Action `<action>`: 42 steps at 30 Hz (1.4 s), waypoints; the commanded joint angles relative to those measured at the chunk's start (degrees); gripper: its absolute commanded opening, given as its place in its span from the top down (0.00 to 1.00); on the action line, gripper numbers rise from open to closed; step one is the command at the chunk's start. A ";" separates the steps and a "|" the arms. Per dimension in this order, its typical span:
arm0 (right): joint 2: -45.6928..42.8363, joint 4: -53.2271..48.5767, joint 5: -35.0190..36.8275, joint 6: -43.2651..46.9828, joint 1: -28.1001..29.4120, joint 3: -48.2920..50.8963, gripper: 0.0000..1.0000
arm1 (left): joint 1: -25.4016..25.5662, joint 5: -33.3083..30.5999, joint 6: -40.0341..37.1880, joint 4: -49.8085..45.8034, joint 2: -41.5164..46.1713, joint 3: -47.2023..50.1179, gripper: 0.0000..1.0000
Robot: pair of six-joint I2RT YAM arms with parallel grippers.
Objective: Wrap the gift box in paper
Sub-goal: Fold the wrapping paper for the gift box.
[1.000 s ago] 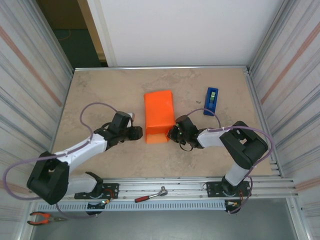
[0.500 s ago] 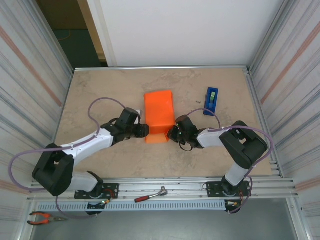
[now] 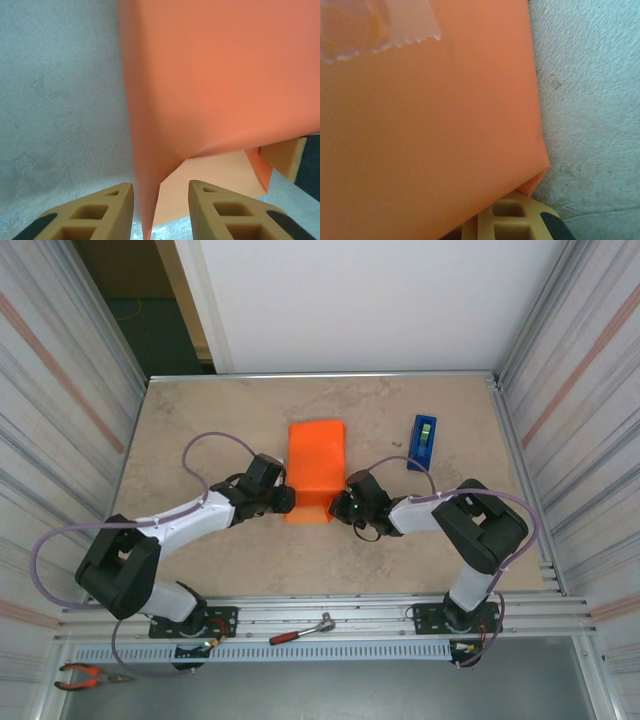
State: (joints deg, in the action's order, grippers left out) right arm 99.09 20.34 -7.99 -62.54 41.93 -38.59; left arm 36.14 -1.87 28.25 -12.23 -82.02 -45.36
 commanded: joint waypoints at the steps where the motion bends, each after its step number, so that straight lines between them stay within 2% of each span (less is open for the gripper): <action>1: 2.87 -4.17 -1.20 -0.91 1.18 0.10 1.00 | 0.42 -2.36 -1.34 -1.22 -1.03 -1.77 0.67; 8: 3.29 -4.23 -1.25 -0.98 1.24 -0.05 1.00 | 0.42 -3.68 -2.27 -0.74 -3.05 -2.96 0.77; 14: 3.26 -4.26 -1.15 -1.06 1.45 0.19 1.00 | 0.51 -4.25 -2.41 -0.70 -3.83 -3.17 0.79; 18: 3.24 -4.26 -1.07 -1.18 1.49 0.05 1.00 | 0.68 -4.78 -2.41 -1.02 -4.18 -3.30 0.87; 24: 2.62 -4.82 -1.11 -0.93 1.49 -0.34 1.00 | 1.13 -5.92 -2.49 -1.74 -4.32 -3.39 0.85; 28: 2.16 -5.74 -1.29 -0.30 1.20 -1.18 1.00 | 1.21 -7.05 -2.76 -2.39 -4.43 -3.39 0.97; 32: 1.99 -5.93 -1.59 0.11 0.67 -1.66 1.00 | 1.21 -7.68 -2.78 -2.99 -4.55 -3.47 0.92; 34: 1.72 -6.01 -1.94 0.29 0.41 -1.85 1.00 | 1.21 -7.95 -3.02 -3.07 -4.55 -3.53 0.99; 37: 1.30 -6.54 -2.12 0.74 -0.07 -2.34 1.00 | 1.17 -8.01 -3.27 -3.32 -4.71 -3.44 1.00; 42: 0.40 -7.62 -2.03 1.74 -0.69 -3.17 1.00 | 1.21 -8.06 -3.46 -3.24 -4.55 -3.34 0.95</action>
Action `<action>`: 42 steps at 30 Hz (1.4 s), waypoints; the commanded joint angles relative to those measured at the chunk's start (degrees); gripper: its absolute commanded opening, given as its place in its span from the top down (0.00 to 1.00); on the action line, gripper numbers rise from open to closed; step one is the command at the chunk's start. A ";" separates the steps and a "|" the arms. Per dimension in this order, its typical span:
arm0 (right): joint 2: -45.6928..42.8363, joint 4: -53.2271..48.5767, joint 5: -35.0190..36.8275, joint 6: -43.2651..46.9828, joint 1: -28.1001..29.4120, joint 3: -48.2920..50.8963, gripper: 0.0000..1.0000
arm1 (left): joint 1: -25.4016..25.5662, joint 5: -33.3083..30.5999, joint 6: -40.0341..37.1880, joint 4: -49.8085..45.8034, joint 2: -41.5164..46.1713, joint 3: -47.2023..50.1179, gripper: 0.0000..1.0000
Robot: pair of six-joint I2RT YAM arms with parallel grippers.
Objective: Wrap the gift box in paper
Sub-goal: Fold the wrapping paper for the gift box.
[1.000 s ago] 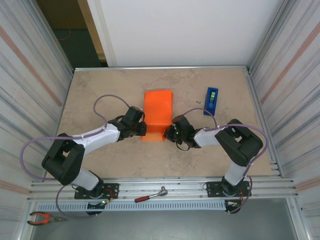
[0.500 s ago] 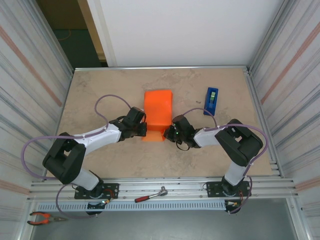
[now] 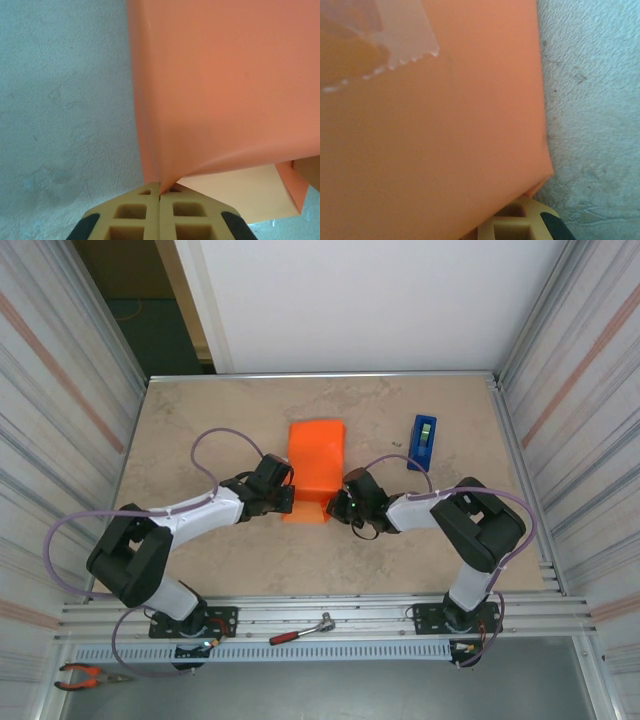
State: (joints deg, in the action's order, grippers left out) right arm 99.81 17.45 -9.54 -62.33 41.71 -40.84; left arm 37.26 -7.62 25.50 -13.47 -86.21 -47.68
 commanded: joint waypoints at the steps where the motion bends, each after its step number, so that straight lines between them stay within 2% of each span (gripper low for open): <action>1: -0.30 -5.30 -0.36 1.83 -0.48 -1.16 1.00 | 0.10 -2.21 -0.73 -1.98 -0.29 -1.02 0.93; 5: 0.21 -5.29 -0.39 1.86 -0.64 -0.90 1.00 | 0.10 -1.18 -1.30 -3.12 1.43 -1.47 0.73; 7: 0.33 -5.01 -0.30 1.52 -0.64 -0.29 1.00 | 0.02 -0.61 -1.10 -4.15 4.09 -1.01 0.62; 9: 0.29 -4.70 -0.24 1.33 -0.67 0.39 1.00 | -0.07 -0.24 -0.50 -4.86 7.45 0.27 0.55; 13: -0.03 -4.58 -0.13 1.15 -0.67 1.29 1.00 | -3.22 2.31 2.29 -5.40 12.88 4.44 0.50; 15: -0.10 -4.61 -0.21 1.15 -0.75 1.55 1.00 | -5.47 4.24 3.13 -4.21 13.62 6.56 0.56; 19: -0.14 -5.19 -0.63 1.58 -0.91 1.72 1.00 | -8.19 8.76 3.51 -1.28 10.83 7.94 0.89; 22: -0.30 -5.67 -0.74 1.90 -0.95 1.77 1.00 | -8.25 9.63 3.24 0.50 7.37 7.58 1.00; 33: -0.24 -6.03 -0.48 2.04 -1.16 2.01 1.00 | -7.61 12.22 1.66 6.22 -2.47 7.78 1.00; 42: -0.05 -6.42 -0.48 2.03 -1.19 1.99 1.00 | -4.16 16.13 1.02 11.55 -3.04 8.70 1.00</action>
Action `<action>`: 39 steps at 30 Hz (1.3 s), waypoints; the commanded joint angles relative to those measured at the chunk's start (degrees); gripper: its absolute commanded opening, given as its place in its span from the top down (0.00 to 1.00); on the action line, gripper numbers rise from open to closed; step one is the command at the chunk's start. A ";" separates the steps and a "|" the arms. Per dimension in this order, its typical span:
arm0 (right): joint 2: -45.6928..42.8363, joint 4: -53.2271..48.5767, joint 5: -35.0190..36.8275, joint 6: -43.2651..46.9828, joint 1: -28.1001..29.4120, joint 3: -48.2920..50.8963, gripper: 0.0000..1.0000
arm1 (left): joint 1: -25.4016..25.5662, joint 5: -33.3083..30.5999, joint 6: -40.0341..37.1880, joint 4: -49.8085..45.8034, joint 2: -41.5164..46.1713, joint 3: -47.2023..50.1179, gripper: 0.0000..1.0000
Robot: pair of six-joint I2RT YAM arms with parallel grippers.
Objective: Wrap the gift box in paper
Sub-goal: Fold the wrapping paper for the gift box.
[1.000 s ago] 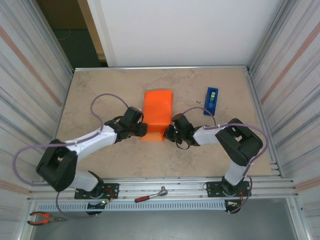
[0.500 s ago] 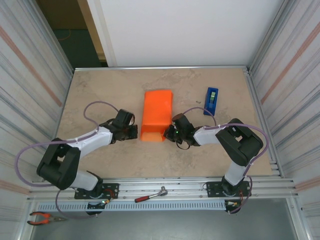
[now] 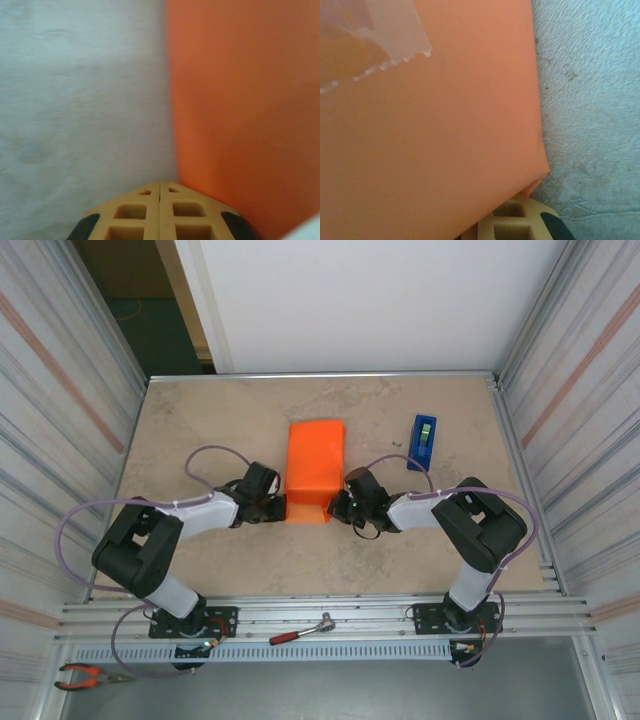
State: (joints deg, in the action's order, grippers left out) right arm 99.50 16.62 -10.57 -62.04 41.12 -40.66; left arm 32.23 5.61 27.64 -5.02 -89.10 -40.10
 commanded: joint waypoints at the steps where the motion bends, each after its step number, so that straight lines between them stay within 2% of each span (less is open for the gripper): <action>1: 0.32 -5.64 0.50 1.79 -0.61 1.84 1.00 | 1.10 3.07 -1.17 3.69 -0.03 1.27 1.00; 12: -0.18 -6.69 0.89 1.96 -0.53 2.43 1.00 | 1.33 3.01 -0.58 8.93 1.29 3.46 1.00; 23: -0.54 -7.39 1.34 2.01 -0.48 2.54 1.00 | 1.34 0.29 0.05 16.58 9.27 8.99 0.99; 32: -0.19 -7.91 1.51 2.02 -0.02 2.26 1.00 | 1.30 -0.62 0.42 17.06 8.78 9.15 0.99; 36: -0.28 -7.92 1.52 2.01 0.01 2.42 1.00 | 1.27 -3.94 1.71 13.53 11.73 10.63 0.91; 39: -0.36 -7.92 1.42 2.10 -0.04 2.52 1.00 | 1.32 -4.41 2.01 12.60 13.26 12.32 0.79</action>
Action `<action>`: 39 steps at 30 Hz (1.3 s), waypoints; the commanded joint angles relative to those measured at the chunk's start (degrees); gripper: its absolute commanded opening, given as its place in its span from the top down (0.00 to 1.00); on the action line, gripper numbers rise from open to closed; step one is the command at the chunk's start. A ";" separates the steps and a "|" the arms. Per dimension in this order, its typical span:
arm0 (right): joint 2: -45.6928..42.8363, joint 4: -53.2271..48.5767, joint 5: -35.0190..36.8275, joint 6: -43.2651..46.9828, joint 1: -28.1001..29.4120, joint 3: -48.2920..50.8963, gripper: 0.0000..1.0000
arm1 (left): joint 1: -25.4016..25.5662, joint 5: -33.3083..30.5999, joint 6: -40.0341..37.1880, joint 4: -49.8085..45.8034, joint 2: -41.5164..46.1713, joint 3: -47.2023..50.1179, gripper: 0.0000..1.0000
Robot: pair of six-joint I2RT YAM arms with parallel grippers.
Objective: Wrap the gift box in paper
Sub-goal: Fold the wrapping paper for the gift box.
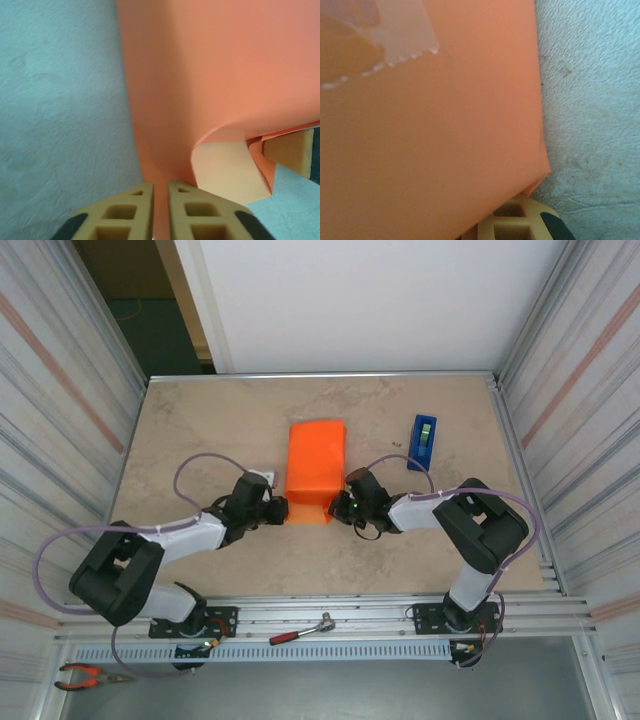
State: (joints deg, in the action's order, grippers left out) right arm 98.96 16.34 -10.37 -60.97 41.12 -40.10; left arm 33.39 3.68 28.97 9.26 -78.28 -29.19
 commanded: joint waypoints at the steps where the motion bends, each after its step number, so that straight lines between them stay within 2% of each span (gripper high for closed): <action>1: 0.17 -7.64 1.23 1.04 0.00 2.04 1.00 | 0.12 -2.66 0.85 -1.52 2.90 2.18 0.76; 5: 0.40 -7.28 1.01 1.03 0.01 2.31 1.00 | 0.88 -3.61 2.11 -0.14 4.81 5.14 0.66; 10: 1.04 -6.69 0.57 1.03 0.01 2.54 1.00 | 3.20 -5.51 2.50 0.29 6.27 6.70 0.59; 18: 0.93 -6.41 0.53 1.03 -0.06 2.87 1.00 | 3.80 -5.78 1.19 1.05 2.12 4.97 0.59; 28: 0.71 -6.58 0.79 0.94 -0.09 3.05 1.00 | 4.14 -5.75 -0.19 2.08 -3.22 1.21 0.76; 34: 0.87 -6.66 0.76 1.04 -0.15 2.83 1.00 | 4.32 -5.31 -0.32 1.04 -3.85 -0.12 0.98; 39: 1.23 -6.67 0.62 1.03 -0.22 2.40 1.00 | 4.33 -4.48 0.12 -0.71 -3.52 -1.84 1.00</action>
State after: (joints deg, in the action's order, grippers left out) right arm 98.96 17.54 -10.39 -60.97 41.12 -39.46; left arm 37.58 -1.10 29.21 9.39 -81.87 -28.73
